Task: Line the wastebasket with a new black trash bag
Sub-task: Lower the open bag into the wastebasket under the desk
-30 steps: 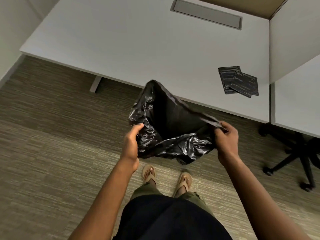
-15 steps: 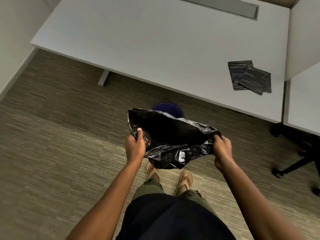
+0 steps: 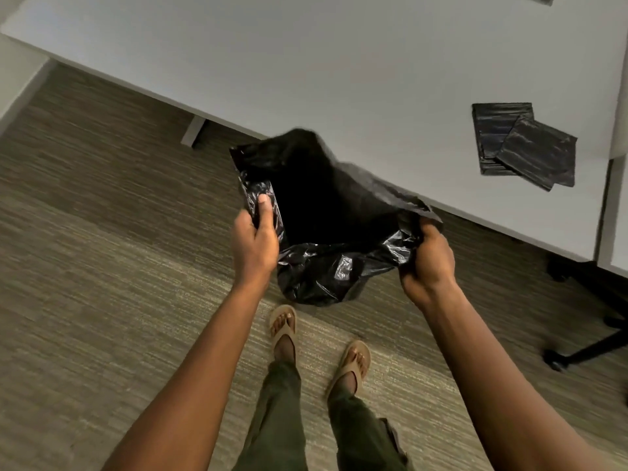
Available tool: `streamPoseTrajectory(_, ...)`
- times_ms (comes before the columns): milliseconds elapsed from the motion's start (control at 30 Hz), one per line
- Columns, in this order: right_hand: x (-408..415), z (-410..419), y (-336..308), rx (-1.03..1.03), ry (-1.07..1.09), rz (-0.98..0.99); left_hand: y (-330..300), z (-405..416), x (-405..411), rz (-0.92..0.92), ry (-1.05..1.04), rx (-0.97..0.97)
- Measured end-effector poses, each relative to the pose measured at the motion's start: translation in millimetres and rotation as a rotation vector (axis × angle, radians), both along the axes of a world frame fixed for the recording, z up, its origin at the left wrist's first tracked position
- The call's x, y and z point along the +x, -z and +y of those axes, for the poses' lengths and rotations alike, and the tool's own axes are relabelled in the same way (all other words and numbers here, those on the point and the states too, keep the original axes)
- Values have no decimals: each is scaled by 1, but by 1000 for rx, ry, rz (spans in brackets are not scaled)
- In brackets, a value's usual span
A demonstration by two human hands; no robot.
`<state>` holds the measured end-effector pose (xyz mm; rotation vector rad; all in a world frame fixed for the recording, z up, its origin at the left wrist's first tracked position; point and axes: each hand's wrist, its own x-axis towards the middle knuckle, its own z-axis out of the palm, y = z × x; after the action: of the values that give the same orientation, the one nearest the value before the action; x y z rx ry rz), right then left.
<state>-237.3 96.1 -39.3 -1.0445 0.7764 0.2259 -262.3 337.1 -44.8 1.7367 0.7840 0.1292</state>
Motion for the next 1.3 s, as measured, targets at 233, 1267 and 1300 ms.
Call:
streamPoseTrajectory(233, 8, 19, 54, -32, 100, -40, 70, 20, 14, -66, 11, 13)
streamPoseTrajectory(1267, 115, 20, 359, -919, -100, 3, 368, 44, 124, 160, 49, -10)
streamPoseTrajectory(1300, 121, 19, 360, -891, -54, 9, 369, 46, 129, 142, 46, -14)
